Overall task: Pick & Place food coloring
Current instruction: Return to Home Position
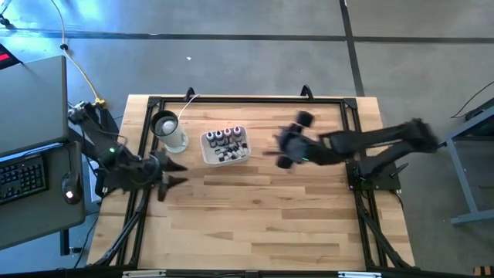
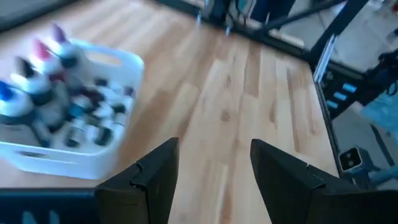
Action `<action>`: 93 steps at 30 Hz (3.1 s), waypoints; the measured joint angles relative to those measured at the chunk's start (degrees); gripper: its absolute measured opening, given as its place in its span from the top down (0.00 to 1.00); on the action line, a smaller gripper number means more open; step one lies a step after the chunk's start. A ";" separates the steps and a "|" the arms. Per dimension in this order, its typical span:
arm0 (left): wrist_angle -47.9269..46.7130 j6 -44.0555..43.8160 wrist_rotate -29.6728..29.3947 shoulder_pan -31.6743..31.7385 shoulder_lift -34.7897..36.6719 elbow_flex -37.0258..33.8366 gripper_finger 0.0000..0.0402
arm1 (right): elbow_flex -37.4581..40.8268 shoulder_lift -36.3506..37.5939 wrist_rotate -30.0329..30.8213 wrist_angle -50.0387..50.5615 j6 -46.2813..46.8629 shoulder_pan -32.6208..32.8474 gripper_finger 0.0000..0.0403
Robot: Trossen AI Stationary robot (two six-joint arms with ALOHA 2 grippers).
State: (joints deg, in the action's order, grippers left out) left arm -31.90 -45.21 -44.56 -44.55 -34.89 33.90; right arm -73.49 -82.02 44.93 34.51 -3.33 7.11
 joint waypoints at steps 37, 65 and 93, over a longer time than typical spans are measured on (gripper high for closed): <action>16.00 27.18 14.46 24.30 34.10 -27.45 0.51 | 72.91 81.23 -10.36 -42.70 -6.15 7.67 0.67; 25.89 37.48 18.08 24.30 33.91 -29.73 0.51 | 72.96 80.92 -15.87 -41.21 -2.69 7.65 0.67; 25.84 37.44 18.04 24.30 33.91 -29.80 0.51 | 73.00 80.92 -15.98 -41.21 -2.69 7.65 0.67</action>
State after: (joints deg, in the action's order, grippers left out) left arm -6.07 -7.77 -26.52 -20.25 -0.97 4.10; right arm -0.49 -1.10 28.95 -6.70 -6.02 14.76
